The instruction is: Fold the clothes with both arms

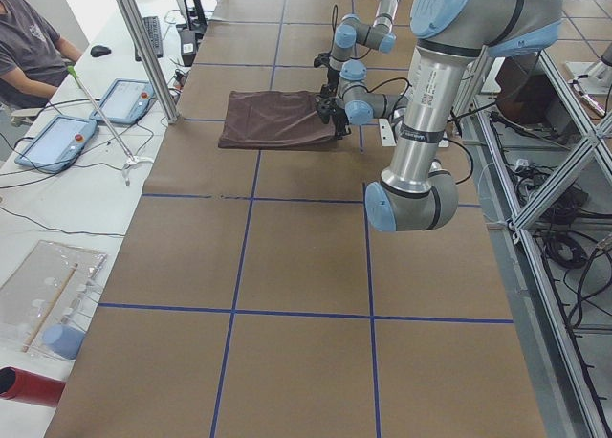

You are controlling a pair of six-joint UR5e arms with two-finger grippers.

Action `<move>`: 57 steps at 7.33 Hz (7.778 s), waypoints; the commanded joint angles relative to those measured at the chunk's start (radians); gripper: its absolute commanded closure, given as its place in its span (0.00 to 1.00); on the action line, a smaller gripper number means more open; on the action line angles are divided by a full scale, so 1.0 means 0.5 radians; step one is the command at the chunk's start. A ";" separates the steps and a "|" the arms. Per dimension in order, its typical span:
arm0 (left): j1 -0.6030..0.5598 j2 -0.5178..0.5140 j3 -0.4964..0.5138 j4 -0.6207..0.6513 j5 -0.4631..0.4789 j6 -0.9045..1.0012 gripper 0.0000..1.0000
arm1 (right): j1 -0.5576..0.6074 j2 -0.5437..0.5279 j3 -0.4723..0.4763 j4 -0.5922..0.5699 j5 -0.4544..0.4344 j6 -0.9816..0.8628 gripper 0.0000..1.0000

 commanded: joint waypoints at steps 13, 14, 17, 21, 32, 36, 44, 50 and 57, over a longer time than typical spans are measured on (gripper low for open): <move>0.003 0.003 0.003 0.000 0.000 -0.002 1.00 | -0.103 0.017 0.058 -0.135 0.007 0.024 0.48; 0.003 0.003 0.003 0.000 0.000 -0.002 1.00 | -0.106 0.017 0.076 -0.151 0.007 0.021 0.71; 0.003 0.003 0.003 0.003 0.000 -0.002 1.00 | -0.100 0.057 0.064 -0.148 -0.002 0.006 0.98; 0.003 0.006 -0.027 0.003 0.000 -0.002 1.00 | -0.084 0.103 0.079 -0.117 -0.011 0.003 1.00; -0.237 0.035 -0.450 0.221 -0.244 -0.018 1.00 | 0.212 0.194 0.299 -0.117 0.056 -0.383 1.00; -0.910 -0.423 0.969 -0.506 -0.301 0.553 0.77 | 0.691 0.875 -1.203 0.566 0.336 -0.838 1.00; -1.265 -0.149 0.811 -0.626 -0.450 1.308 0.00 | 1.356 0.880 -1.412 0.367 0.779 -1.914 0.00; -2.606 0.343 0.657 0.250 -0.960 4.480 0.00 | 2.544 -0.698 -0.426 -0.085 1.468 -4.090 0.00; -2.623 0.810 0.627 0.265 -1.018 4.283 0.00 | 2.720 -1.066 -0.071 -0.421 1.523 -4.133 0.00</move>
